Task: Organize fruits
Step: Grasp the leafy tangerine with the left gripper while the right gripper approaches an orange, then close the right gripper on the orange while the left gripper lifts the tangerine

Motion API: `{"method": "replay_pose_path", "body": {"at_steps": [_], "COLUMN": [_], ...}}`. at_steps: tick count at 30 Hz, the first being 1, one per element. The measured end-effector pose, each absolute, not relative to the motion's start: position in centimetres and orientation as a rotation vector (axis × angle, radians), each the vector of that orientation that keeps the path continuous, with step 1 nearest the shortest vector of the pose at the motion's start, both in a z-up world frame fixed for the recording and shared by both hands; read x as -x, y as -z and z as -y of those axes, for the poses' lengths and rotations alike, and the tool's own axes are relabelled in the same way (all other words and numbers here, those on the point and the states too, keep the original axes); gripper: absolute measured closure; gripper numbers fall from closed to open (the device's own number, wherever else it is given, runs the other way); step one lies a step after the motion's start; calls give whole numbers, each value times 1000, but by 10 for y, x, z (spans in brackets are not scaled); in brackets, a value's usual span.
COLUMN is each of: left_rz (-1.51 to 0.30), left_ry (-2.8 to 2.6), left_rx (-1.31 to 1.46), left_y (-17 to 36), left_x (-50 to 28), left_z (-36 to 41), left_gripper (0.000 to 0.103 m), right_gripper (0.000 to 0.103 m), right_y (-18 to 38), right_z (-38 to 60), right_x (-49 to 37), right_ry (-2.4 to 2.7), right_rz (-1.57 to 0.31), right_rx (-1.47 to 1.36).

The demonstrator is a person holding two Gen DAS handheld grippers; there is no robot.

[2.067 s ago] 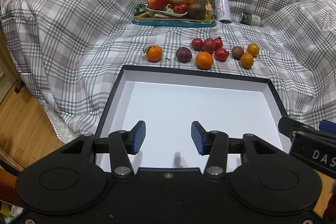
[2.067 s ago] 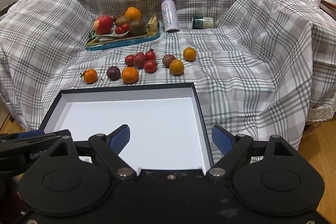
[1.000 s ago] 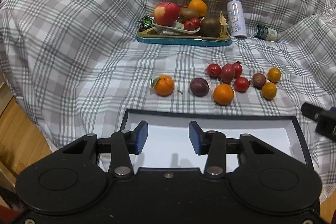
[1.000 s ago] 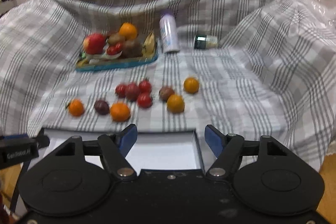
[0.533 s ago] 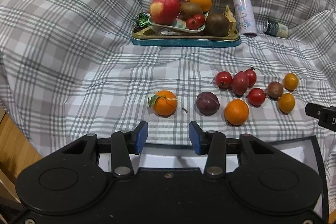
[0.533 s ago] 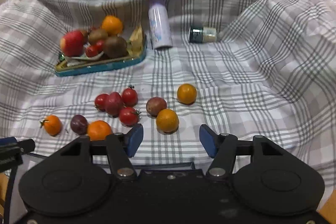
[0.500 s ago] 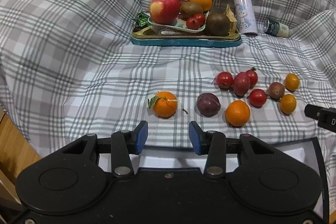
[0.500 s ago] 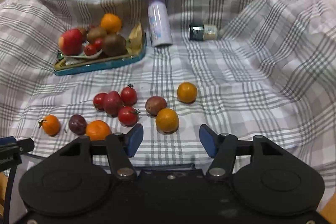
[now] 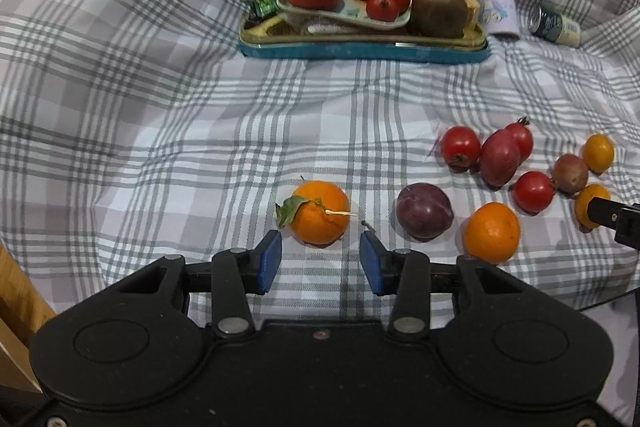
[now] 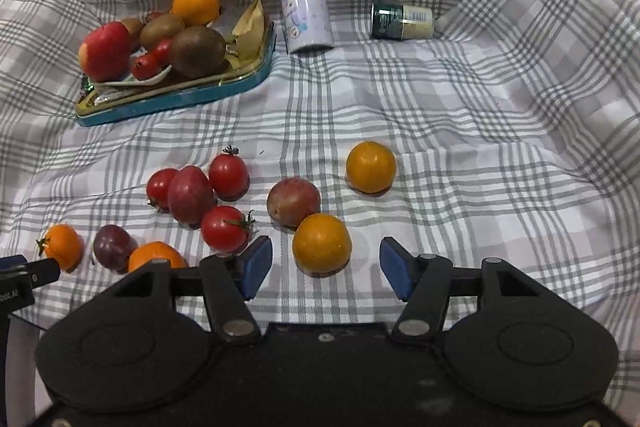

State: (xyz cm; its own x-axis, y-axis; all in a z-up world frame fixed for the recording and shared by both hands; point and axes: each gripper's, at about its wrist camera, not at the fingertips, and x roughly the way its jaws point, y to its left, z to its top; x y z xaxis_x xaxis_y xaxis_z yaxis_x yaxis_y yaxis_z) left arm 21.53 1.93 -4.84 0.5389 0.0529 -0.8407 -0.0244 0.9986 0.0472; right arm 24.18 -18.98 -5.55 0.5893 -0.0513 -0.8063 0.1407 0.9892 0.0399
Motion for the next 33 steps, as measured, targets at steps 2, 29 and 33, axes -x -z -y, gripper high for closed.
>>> {"method": "replay_pose_path", "body": {"at_steps": [2,29,33], "left_rz": [-1017,-1051,-1037], "left_ry": [-46,-62,-55], "left_rx": [-25,20,19], "left_y": [52,76,76], "left_x": [-220,-258,-259], "left_z": [-21,-30,-30], "left_gripper": [52,52,55], "right_gripper": [40,40,50], "right_y": [60,90,90], "right_z": [189,188,186], "right_x": [-245,-268,-267], "right_ry": [110,141,153], "right_rz": [-945,-996,-986], "right_rx": [-104,-86,-70]}}
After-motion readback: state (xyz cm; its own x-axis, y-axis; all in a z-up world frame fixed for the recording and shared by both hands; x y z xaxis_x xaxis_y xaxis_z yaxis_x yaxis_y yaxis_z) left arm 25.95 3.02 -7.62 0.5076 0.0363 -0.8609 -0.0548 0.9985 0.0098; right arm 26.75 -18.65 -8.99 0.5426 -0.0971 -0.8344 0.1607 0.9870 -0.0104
